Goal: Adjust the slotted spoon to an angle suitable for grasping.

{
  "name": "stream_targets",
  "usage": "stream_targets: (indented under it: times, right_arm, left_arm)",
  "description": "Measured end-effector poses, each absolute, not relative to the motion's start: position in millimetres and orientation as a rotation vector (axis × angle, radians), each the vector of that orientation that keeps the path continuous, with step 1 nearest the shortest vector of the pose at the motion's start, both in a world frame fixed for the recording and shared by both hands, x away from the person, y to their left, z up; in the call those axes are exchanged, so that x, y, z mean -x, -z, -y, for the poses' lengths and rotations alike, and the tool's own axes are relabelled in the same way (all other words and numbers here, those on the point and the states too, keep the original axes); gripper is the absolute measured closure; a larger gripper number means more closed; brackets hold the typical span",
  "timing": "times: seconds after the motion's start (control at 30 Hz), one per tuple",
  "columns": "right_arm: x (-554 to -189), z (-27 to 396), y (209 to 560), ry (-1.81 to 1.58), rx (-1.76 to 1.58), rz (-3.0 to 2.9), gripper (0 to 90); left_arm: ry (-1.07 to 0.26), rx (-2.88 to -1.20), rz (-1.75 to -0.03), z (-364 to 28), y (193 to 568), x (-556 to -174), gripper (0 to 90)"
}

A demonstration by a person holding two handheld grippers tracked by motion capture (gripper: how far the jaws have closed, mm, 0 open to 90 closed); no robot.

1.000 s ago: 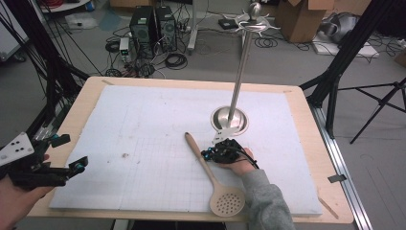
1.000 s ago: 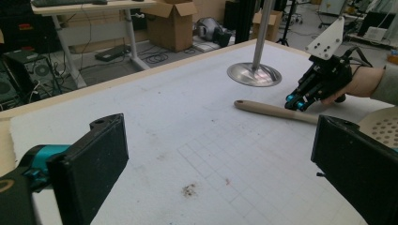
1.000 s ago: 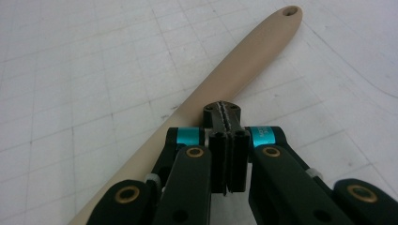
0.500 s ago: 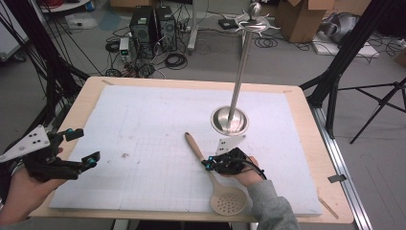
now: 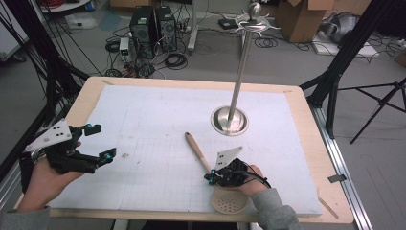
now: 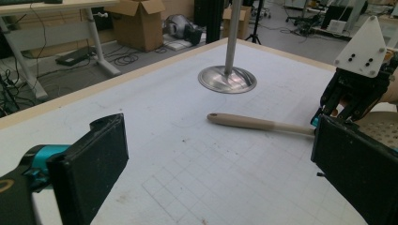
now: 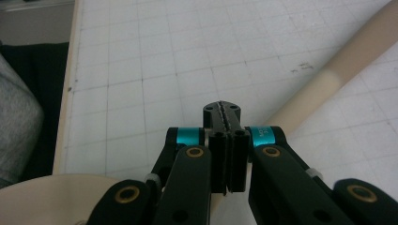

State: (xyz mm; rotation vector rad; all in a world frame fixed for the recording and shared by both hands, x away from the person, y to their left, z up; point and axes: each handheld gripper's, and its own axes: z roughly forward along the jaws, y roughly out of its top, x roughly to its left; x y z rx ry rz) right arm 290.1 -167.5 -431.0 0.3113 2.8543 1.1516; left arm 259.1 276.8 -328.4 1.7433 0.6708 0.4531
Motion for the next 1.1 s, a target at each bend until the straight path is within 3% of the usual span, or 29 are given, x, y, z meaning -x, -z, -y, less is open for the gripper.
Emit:
stream_targets:
  times: [0.7,0.97,1.1]
  right_arm:
    - [-303,240,432,-1.176,-0.431,-2.838,90.0]
    - [-306,236,414,-1.33,-0.547,-2.714,90.0]
    - [-315,228,413,-1.254,-0.633,-2.663,90.0]
  left_arm:
    - [-0.455,-1.743,-0.675,-278,328,-259,4.7]
    - [-0.453,-1.74,-0.68,-280,329,-260,4.7]
    - [-0.455,-1.74,-0.688,-281,330,-259,4.7]
